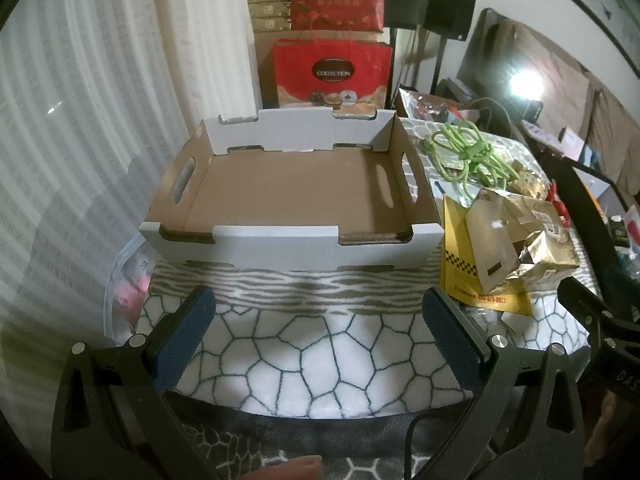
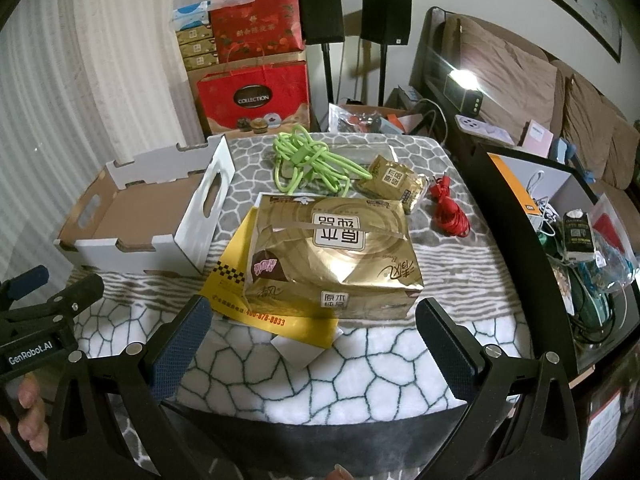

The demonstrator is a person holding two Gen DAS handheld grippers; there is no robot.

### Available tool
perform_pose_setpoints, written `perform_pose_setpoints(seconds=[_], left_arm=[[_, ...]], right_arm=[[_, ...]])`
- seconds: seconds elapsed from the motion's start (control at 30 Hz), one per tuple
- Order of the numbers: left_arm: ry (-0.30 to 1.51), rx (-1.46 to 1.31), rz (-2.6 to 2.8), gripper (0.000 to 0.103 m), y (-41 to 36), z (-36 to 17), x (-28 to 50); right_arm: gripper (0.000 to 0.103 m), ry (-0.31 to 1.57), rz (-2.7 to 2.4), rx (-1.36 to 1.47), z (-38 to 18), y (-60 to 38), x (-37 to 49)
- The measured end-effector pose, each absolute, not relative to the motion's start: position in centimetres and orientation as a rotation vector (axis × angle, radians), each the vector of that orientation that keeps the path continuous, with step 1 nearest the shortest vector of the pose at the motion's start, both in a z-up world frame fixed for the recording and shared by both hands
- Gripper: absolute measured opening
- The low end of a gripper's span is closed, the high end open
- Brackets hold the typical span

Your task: Organize objects

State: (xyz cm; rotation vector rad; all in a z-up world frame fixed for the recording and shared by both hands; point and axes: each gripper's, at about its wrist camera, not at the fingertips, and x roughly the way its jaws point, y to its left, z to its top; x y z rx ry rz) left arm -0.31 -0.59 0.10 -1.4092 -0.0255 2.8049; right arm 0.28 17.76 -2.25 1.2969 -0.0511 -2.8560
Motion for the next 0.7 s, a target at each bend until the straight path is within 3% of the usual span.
perform_pose_setpoints(seconds=[0.7], left_arm=[[-0.021,-1.405,2.810,0.103,-0.70,0.29,-0.57]], right_arm=[[0.103,-0.053,-2.855,1.293,-2.22,17.68,0.34]])
